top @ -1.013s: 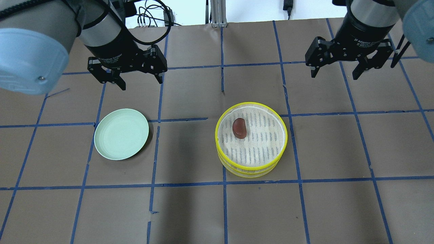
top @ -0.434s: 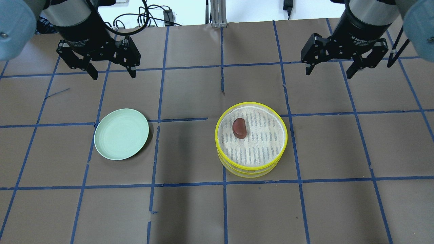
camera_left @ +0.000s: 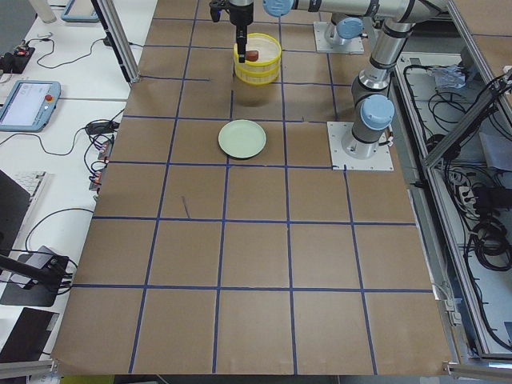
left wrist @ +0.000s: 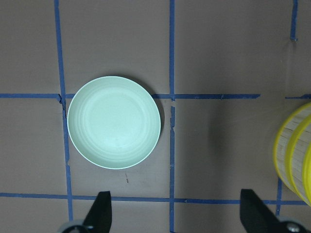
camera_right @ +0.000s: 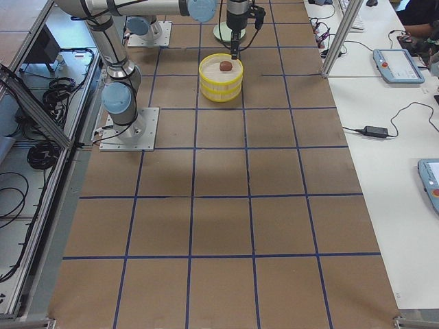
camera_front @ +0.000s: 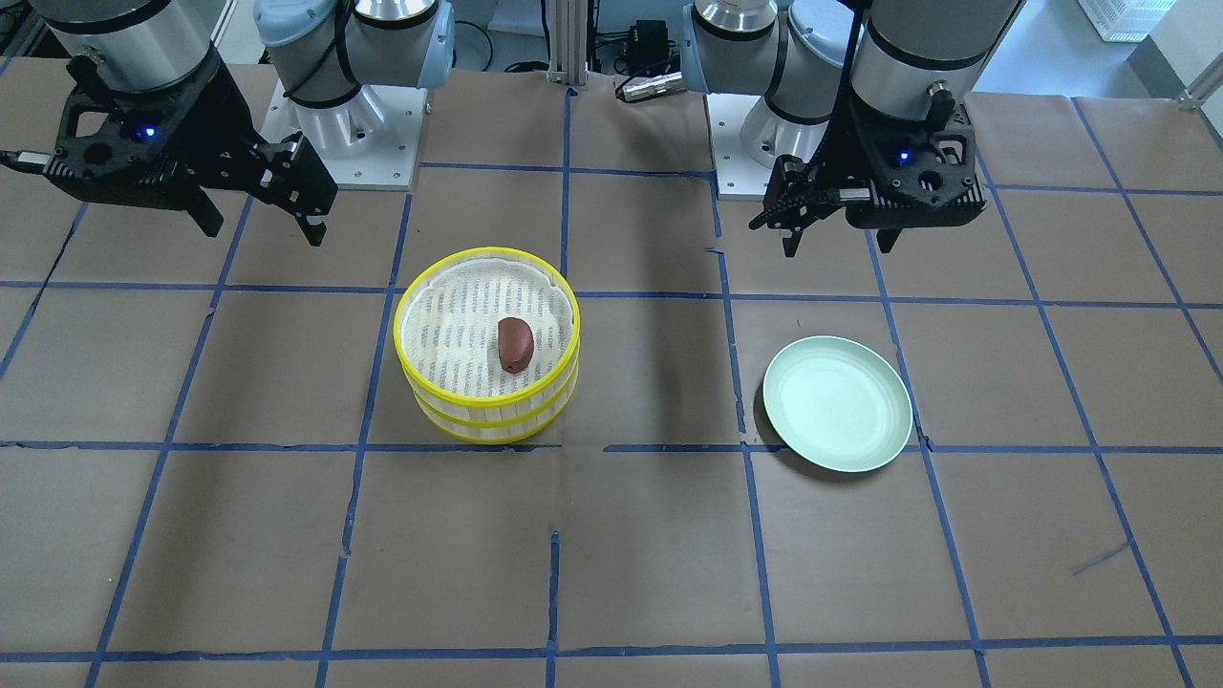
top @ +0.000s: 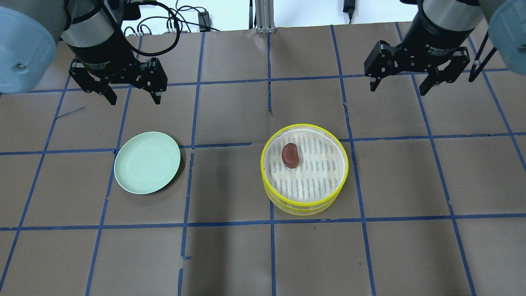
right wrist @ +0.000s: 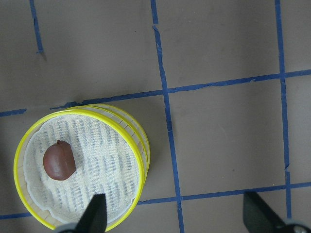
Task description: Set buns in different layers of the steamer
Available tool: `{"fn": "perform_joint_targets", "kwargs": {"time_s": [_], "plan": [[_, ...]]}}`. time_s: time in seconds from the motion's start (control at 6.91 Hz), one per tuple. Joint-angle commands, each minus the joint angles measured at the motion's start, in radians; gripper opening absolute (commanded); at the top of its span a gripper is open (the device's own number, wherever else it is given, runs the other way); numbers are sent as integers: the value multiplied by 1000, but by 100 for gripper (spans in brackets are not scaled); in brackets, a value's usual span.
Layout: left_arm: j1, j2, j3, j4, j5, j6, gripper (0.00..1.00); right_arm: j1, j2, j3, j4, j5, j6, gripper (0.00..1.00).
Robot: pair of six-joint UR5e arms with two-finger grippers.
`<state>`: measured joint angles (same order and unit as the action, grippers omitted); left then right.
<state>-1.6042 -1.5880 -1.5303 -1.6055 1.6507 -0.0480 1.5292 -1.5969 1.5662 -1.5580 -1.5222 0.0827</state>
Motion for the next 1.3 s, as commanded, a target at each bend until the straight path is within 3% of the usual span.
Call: {"fn": "perform_joint_targets", "kwargs": {"time_s": [0.0,0.14,0.87,1.01,1.16], "plan": [[0,-6,4,7,-38,-15,100,0,0,0,0,2,2,100],[-2,-10,1,9,-90,-29,100,0,0,0,-2,2,2,100],[0,-4,-4,9,-89,-26,100,0,-2,0,3,-24,-15,99],[-2,-4,-4,9,-89,-26,100,0,0,0,-11,-59,-20,92],[0,-1,-1,9,-89,-26,100,0,0,2,-19,-47,-20,100]]}}
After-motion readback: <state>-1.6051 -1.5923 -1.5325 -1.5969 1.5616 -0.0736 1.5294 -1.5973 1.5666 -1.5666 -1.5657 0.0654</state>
